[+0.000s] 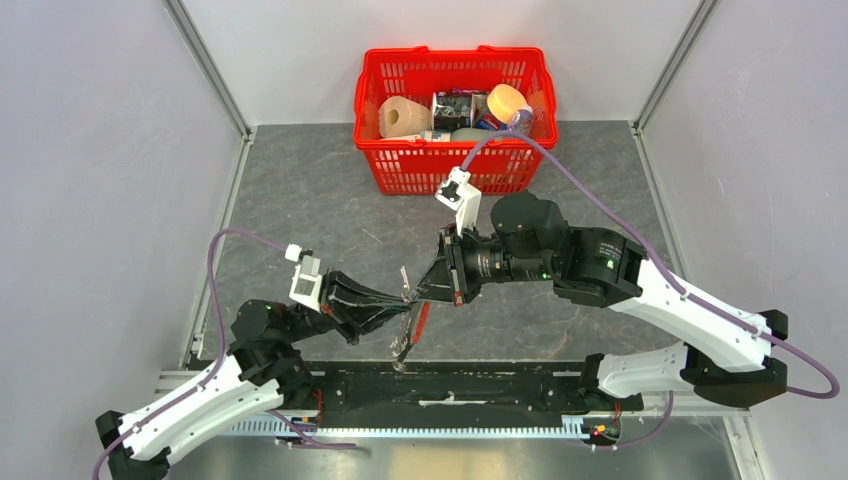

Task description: Put the keys on the keyring

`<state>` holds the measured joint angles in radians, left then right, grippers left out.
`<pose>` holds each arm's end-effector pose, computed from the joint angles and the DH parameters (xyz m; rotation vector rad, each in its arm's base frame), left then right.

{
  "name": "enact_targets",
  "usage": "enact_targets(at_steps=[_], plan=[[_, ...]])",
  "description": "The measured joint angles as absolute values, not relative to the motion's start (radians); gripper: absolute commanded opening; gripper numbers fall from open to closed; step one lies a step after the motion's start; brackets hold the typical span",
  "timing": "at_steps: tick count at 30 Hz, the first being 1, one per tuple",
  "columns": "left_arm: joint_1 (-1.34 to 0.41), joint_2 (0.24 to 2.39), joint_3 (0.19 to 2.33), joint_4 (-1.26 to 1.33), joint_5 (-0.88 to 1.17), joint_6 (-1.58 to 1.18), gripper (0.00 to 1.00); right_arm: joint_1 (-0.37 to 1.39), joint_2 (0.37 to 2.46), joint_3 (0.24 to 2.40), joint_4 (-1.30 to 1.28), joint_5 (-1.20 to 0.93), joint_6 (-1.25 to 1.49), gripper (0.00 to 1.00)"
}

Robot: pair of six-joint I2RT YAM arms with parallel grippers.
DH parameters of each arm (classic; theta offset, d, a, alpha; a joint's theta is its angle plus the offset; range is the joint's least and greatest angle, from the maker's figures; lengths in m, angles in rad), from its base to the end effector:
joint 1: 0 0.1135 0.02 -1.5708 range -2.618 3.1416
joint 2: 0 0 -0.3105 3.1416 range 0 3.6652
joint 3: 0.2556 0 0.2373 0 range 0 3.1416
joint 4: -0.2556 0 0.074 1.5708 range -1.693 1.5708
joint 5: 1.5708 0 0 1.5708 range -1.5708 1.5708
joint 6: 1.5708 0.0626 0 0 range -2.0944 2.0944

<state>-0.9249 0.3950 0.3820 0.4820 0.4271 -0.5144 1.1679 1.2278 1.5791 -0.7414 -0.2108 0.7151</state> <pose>0.0278 -0.0800 0.3492 0.6644 1.0969 -1.4947 0.0803 0.2218 0.4898 -0.6585 2.1504 1.3549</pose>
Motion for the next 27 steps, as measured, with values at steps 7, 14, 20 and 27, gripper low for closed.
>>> enact_targets(at_steps=[7, 14, 20, 27], plan=[[-0.925, 0.405, 0.4, 0.479, 0.451, -0.513, 0.02, 1.168, 1.228, 1.579, -0.731, -0.213, 0.718, 0.0], [-0.925, 0.367, 0.4, 0.473, 0.45, -0.513, 0.02, 1.168, 1.215, 1.577, -0.715, -0.213, 0.723, 0.0], [-0.925, 0.353, 0.402, 0.474, 0.448, -0.514, 0.02, 1.17, 1.174, 1.546, -0.712, -0.213, 0.723, 0.0], [-0.925, 0.348, 0.403, 0.469, 0.445, -0.514, 0.02, 1.17, 1.149, 1.504, -0.687, -0.253, 0.722, 0.0]])
